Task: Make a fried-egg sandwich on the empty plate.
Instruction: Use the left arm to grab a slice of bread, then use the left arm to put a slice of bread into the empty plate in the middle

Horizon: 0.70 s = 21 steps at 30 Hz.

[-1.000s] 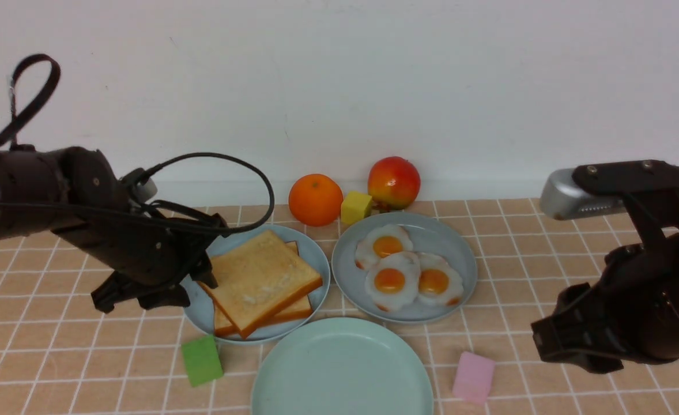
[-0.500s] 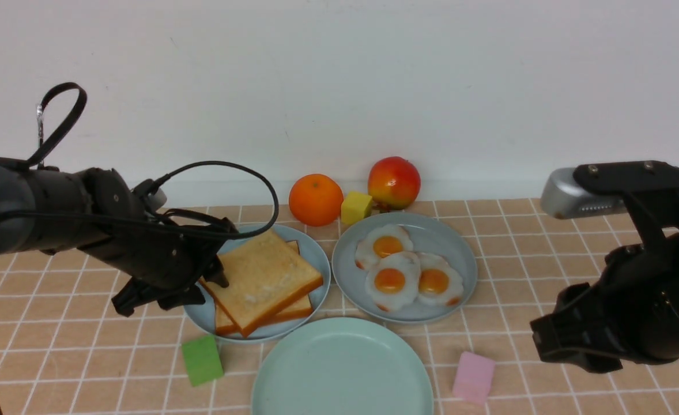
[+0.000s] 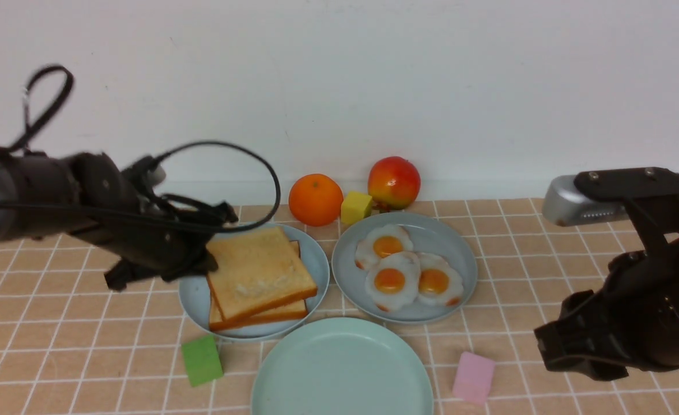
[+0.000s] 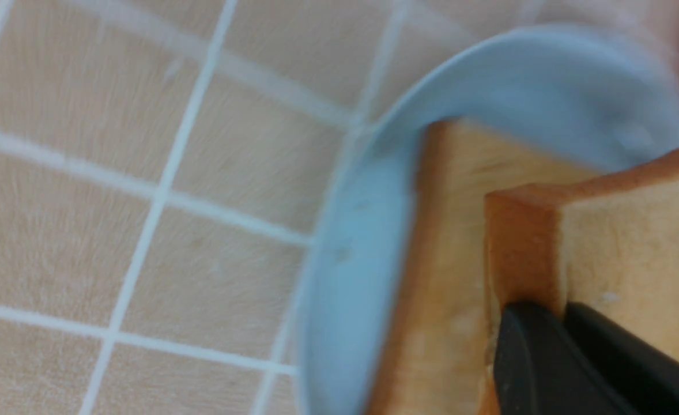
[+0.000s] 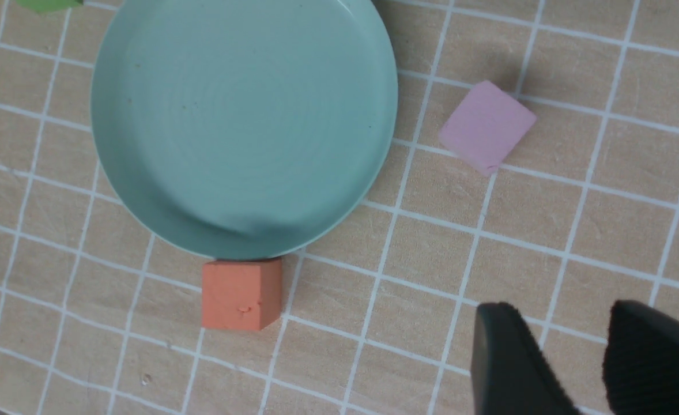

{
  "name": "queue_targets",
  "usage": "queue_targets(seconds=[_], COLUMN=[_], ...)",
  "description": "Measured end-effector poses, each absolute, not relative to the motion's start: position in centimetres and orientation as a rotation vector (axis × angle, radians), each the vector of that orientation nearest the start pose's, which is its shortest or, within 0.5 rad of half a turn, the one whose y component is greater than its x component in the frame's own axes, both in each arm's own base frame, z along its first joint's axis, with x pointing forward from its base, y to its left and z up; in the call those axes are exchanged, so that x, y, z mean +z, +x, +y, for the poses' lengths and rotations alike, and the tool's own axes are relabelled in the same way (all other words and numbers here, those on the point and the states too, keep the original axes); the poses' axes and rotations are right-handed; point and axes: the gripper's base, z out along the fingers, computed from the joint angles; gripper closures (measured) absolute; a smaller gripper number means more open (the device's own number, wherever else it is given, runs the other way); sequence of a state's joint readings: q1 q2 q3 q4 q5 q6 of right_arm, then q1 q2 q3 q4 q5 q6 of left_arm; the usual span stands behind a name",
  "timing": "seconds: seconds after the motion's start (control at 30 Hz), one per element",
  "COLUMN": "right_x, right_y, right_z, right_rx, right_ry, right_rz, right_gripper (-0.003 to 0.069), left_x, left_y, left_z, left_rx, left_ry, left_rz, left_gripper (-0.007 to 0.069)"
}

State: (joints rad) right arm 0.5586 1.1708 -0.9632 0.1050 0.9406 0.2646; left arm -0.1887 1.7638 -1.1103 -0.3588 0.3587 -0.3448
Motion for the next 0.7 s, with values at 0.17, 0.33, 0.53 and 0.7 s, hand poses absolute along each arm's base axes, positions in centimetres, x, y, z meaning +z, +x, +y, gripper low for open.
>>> queue_targets(seconds=[0.17, 0.33, 0.53, 0.7], right_x=[31.0, 31.0, 31.0, 31.0], right_y=[18.3, 18.3, 18.3, 18.3], right_z=[12.4, 12.4, 12.4, 12.4], right_rx=[0.400, 0.399, 0.400, 0.400], right_ry=[-0.342, -0.343, -0.342, -0.343], right_rz=[2.673, 2.676, 2.676, 2.675], right_gripper=[0.0391, 0.0391, 0.0391, 0.0391], left_x=[26.5, 29.2, 26.6, 23.0], left_y=[34.2, 31.0, 27.6, 26.4], left_z=[-7.9, -8.2, -9.7, -10.4], left_rx=[-0.556, -0.621, -0.860, -1.020], left_ry=[-0.464, -0.300, -0.113, -0.117], left_rz=[2.385, 2.462, 2.632, 2.663], left_gripper=[0.0616, 0.0618, 0.0618, 0.0618])
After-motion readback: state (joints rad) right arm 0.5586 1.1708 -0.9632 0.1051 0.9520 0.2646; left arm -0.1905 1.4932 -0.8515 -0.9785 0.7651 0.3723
